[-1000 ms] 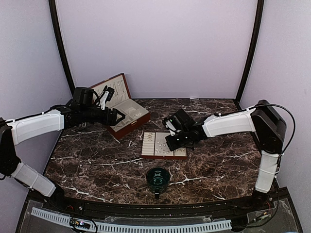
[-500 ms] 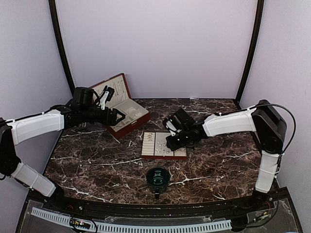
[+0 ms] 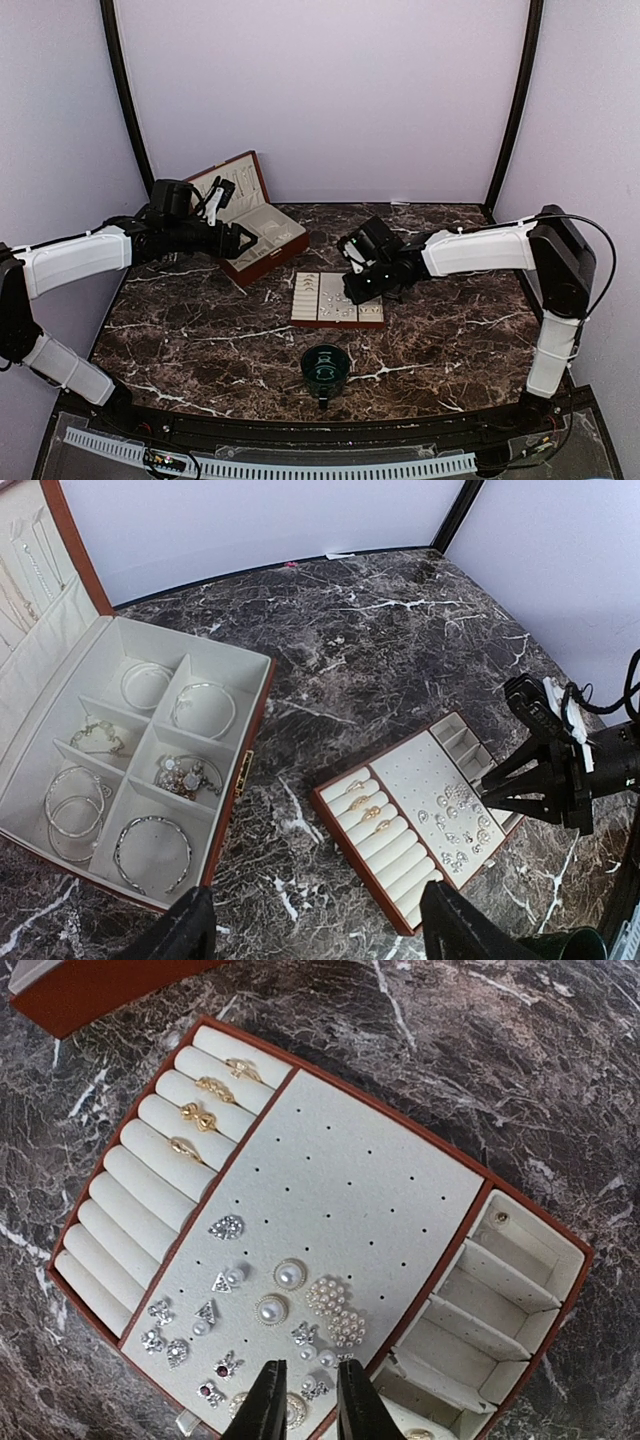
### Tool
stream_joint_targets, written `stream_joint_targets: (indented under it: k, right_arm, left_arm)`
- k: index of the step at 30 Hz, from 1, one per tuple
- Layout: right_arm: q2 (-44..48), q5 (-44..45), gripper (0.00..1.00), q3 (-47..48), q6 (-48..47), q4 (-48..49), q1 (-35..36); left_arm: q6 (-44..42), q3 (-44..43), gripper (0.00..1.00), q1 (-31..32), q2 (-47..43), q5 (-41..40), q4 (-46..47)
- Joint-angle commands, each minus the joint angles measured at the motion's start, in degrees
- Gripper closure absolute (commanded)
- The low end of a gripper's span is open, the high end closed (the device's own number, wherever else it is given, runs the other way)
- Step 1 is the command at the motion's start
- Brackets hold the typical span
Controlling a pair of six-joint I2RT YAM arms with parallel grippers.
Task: Organize the mixed jewelry
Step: Insert the earring into the earring holder, then pick up the earring from the center of the board.
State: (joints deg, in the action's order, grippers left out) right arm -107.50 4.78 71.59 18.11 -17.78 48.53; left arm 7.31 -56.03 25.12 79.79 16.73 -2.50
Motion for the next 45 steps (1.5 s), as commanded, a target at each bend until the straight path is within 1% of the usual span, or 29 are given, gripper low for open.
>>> stream_joint_targets:
  k: [1, 4, 8, 11, 13, 17, 19, 21, 25, 31, 32, 33, 35, 36, 40, 42, 43, 45]
  right_arm:
    - [3.8, 0.1, 0.82, 0.6, 2.1, 2.3, -0.4]
    - [6.0, -0.4, 0.81, -0.2, 3.3, 4.1, -1.0]
    - [8.8, -0.9, 0.78, -0.9, 3.9, 5.2, -2.1]
    - [10.6, -1.2, 0.75, -1.4, 4.0, 5.5, -2.9]
    - [11.7, -1.7, 0.74, -2.0, 4.0, 6.1, -3.6]
    - [12.8, -2.4, 0.72, -3.2, 4.0, 6.9, -4.4]
    - [13.3, -2.6, 0.72, -3.9, 4.0, 7.3, -4.7]
    - [13.8, -2.7, 0.71, -5.0, 4.1, 7.8, -4.9]
    - [15.0, -2.5, 0.7, -7.4, 4.7, 8.6, -5.1]
    - [16.5, -2.6, 0.64, -10.6, 6.2, 10.6, -5.4]
    - [16.4, -2.6, 0.64, -10.7, 6.3, 10.6, -5.4]
    - [16.4, -2.7, 0.64, -10.7, 6.4, 10.6, -5.4]
    - [16.2, -2.8, 0.64, -10.6, 6.6, 10.6, -5.4]
    - [16.1, -2.8, 0.64, -10.4, 6.6, 10.6, -5.4]
    - [16.3, -2.5, 0.63, -10.5, 6.8, 10.7, -5.4]
    - [16.0, -2.3, 0.63, -10.4, 7.0, 10.6, -5.4]
    - [15.9, -2.3, 0.63, -10.4, 7.1, 10.5, -5.4]
    - [15.9, -2.4, 0.63, -10.4, 7.2, 10.6, -5.4]
  left_arm:
    - [-0.1, -0.2, 0.28, -0.1, -3.0, -1.7, 0.5]
    - [0.8, 0.8, 0.28, -0.1, -4.4, -3.7, 0.7]
    - [5.0, 2.5, 0.28, -0.1, -6.9, -6.6, -0.5]
    - [10.3, 5.3, 0.28, -0.2, -9.6, -11.3, -3.9]
    - [15.2, 8.7, 0.28, -0.2, -11.8, -14.6, -5.9]
    - [21.8, 15.2, 0.3, -0.9, -15.3, -19.4, -9.5]
    - [24.4, 16.8, 0.33, -2.0, -15.4, -21.8, -13.4]
    - [26.2, 18.4, 0.33, -3.1, -16.0, -24.1, -16.9]
    - [30.1, 22.8, 0.34, -7.1, -18.8, -26.0, -20.6]
    - [35.1, 27.6, 0.38, -12.0, -23.6, -27.4, -23.7]
    - [35.3, 28.1, 0.39, -12.5, -23.7, -27.3, -23.8]
    - [35.3, 28.5, 0.43, -13.1, -23.6, -27.1, -23.9]
    - [35.6, 28.9, 0.55, -14.3, -22.9, -27.3, -24.9]
    - [35.7, 29.0, 0.58, -14.7, -22.5, -27.4, -25.3]
    - [35.6, 29.6, 0.62, -15.0, -21.5, -25.8, -24.3]
    - [35.7, 29.6, 0.68, -15.0, -20.7, -25.0, -24.3]
    - [35.9, 29.7, 0.7, -15.0, -20.4, -24.9, -24.6]
    - [36.6, 30.1, 0.71, -15.0, -20.4, -25.3, -25.0]
